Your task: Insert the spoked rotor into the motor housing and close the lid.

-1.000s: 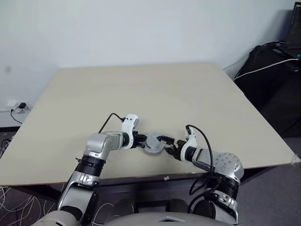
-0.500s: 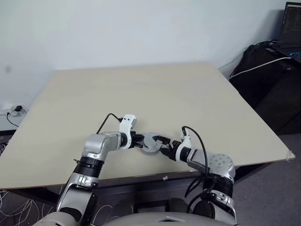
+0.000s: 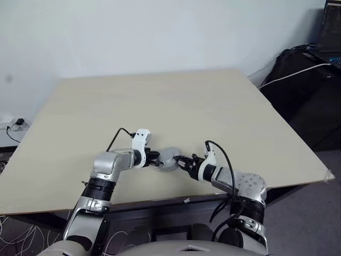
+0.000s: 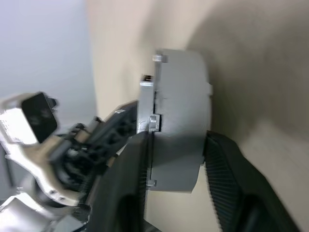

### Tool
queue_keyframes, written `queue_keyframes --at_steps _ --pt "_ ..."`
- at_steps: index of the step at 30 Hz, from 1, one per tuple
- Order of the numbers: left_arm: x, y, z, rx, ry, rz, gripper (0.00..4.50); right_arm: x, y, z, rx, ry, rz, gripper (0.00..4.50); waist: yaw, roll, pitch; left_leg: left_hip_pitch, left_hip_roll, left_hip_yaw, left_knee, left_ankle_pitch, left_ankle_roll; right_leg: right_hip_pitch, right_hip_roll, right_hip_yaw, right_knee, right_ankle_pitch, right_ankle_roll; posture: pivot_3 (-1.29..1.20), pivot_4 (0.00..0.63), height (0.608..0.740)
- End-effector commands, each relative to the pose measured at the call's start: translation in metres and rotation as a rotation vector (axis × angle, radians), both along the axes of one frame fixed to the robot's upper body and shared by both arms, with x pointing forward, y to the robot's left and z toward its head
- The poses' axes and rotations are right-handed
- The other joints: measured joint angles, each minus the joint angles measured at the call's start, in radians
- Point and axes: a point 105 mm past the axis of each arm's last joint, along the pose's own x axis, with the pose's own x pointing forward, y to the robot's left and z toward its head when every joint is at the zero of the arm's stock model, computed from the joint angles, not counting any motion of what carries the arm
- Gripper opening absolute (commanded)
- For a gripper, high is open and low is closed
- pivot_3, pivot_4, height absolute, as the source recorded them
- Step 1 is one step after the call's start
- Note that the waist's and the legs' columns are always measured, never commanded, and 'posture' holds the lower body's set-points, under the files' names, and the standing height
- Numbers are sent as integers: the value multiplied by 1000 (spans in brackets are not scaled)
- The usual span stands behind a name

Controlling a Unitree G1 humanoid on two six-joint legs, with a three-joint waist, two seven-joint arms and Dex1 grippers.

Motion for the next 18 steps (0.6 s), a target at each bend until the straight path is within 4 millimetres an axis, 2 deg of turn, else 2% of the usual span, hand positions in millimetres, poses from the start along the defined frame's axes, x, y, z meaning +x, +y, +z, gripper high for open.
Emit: queue_keyframes --at_steps 1,18 --pt "-11 -28 3 -72 22 -88 0 -4 56 29 179 -57 95 1255 0 0 0 0 0 0 0 0 0 0 0 0 0 0 0 0 0 740" --pt "-9 -31 5 -85 15 -91 0 -19 50 18 117 -1 170 1255 7 0 0 0 0 0 0 0 0 0 0 0 0 0 0 0 0 740"
